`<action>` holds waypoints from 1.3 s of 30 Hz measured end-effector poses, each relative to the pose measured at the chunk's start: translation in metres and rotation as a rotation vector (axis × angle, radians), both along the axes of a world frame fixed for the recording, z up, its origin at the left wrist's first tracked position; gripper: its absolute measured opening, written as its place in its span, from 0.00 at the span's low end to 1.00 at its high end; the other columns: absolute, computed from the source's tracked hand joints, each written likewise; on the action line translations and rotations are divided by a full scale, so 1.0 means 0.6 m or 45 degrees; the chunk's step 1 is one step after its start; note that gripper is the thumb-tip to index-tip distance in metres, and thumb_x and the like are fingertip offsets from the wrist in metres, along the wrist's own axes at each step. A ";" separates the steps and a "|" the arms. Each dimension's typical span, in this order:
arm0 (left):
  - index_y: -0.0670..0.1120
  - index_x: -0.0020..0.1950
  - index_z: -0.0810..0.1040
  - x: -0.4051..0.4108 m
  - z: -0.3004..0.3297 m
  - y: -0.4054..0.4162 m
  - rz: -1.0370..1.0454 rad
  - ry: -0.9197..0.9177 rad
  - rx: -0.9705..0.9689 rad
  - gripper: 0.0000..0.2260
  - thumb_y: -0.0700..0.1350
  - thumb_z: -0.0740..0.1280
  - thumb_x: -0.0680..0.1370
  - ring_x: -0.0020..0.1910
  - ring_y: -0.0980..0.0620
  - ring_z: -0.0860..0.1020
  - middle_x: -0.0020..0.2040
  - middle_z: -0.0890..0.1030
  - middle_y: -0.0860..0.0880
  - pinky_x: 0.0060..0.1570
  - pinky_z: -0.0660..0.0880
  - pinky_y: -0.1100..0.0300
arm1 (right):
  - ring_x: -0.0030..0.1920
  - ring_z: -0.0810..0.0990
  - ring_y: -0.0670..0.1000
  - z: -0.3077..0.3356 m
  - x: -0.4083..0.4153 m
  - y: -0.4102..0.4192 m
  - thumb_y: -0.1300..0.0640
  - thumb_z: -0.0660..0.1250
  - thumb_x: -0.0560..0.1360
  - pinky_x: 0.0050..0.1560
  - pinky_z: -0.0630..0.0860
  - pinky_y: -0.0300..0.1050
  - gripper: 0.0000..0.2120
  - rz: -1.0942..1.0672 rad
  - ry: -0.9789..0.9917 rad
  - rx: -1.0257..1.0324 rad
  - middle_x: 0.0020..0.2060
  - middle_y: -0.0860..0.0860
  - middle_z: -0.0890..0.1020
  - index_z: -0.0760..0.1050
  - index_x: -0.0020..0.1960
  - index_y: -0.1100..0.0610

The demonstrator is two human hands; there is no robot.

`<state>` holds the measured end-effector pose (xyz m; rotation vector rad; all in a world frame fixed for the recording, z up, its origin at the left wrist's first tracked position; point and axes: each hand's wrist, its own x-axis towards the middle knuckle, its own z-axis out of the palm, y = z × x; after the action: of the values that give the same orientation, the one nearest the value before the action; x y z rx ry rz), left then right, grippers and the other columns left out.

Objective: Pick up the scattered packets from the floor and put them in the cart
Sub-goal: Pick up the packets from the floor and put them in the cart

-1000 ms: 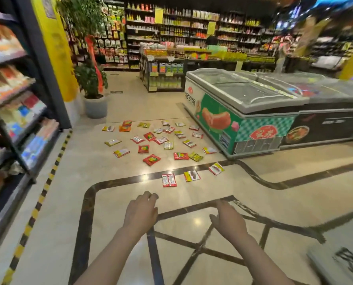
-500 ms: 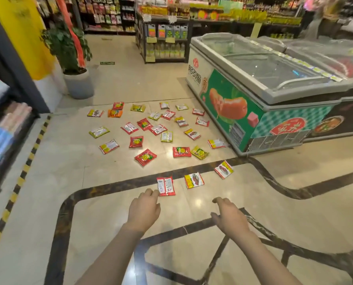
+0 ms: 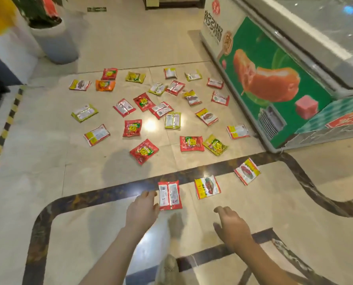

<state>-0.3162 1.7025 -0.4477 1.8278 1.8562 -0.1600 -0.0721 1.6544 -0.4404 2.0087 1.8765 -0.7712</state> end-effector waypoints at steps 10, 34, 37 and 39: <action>0.44 0.63 0.71 0.076 -0.365 0.229 0.677 -0.317 -0.284 0.14 0.45 0.64 0.78 0.57 0.46 0.76 0.61 0.77 0.45 0.53 0.72 0.56 | 0.67 0.69 0.52 -0.317 0.106 0.313 0.51 0.58 0.78 0.61 0.71 0.45 0.25 -0.078 -0.039 -0.053 0.70 0.50 0.64 0.57 0.74 0.51; 0.45 0.63 0.59 0.100 -0.943 0.343 1.175 -0.311 -0.592 0.34 0.51 0.77 0.67 0.55 0.38 0.77 0.60 0.76 0.40 0.55 0.74 0.45 | 0.68 0.68 0.54 -0.955 0.222 0.559 0.39 0.69 0.69 0.70 0.59 0.58 0.42 0.435 -0.342 -0.308 0.67 0.52 0.67 0.54 0.74 0.52; 0.45 0.56 0.61 0.111 -0.936 0.344 1.208 -0.400 -0.583 0.26 0.49 0.75 0.69 0.52 0.40 0.80 0.56 0.79 0.41 0.50 0.73 0.50 | 0.61 0.74 0.54 -0.957 0.235 0.558 0.37 0.67 0.70 0.59 0.70 0.48 0.33 0.258 -0.255 -0.341 0.61 0.53 0.71 0.63 0.65 0.55; 0.45 0.55 0.65 0.112 -0.936 0.346 1.208 -0.462 -0.572 0.23 0.49 0.75 0.70 0.47 0.43 0.81 0.54 0.81 0.42 0.48 0.74 0.52 | 0.58 0.75 0.53 -0.961 0.244 0.552 0.36 0.65 0.71 0.54 0.72 0.47 0.28 0.094 -0.177 -0.351 0.56 0.53 0.73 0.66 0.59 0.55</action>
<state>-0.2489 1.9102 -1.0096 0.5281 1.9959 0.0917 0.0744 1.9855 -1.0171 1.7661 1.6563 -0.7992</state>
